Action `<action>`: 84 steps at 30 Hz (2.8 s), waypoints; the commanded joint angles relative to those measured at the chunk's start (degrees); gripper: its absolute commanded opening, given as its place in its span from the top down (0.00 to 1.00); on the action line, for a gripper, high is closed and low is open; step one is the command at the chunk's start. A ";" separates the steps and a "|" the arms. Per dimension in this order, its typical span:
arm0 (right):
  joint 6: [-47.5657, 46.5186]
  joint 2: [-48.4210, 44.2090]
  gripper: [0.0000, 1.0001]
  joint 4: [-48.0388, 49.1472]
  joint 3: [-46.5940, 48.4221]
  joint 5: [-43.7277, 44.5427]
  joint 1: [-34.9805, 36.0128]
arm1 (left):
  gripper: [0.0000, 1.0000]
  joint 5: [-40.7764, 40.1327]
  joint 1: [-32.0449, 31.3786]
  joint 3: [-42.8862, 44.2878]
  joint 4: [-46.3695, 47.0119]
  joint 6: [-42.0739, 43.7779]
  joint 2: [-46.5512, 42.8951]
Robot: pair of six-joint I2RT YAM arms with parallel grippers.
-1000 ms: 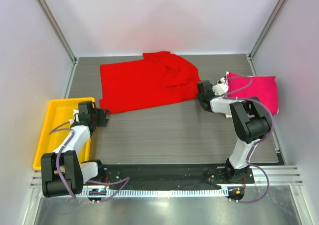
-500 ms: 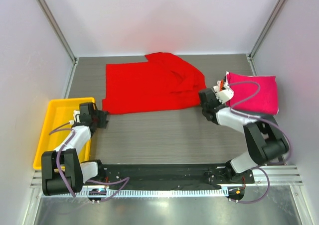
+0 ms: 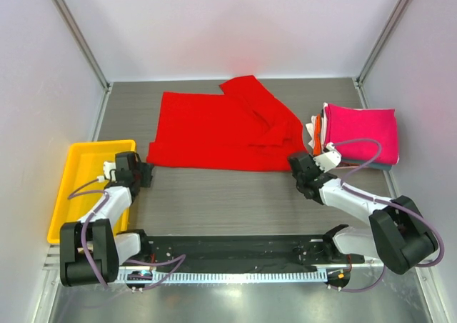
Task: Fold and stack the t-shirts
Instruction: Fold the tshirt
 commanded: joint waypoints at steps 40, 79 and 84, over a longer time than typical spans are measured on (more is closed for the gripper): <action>1.23 -1.88 0.99 0.61 1.43 1.73 0.20 | 0.87 -12.30 -5.08 8.54 1.02 1.53 18.78; 0.25 -2.37 0.99 -24.44 22.73 6.04 7.76 | 1.00 -17.30 -5.08 10.30 -21.92 11.20 -4.85; 8.00 -14.26 0.99 -25.05 5.07 4.81 7.76 | 1.00 -17.04 -5.08 10.48 -22.80 11.81 -6.08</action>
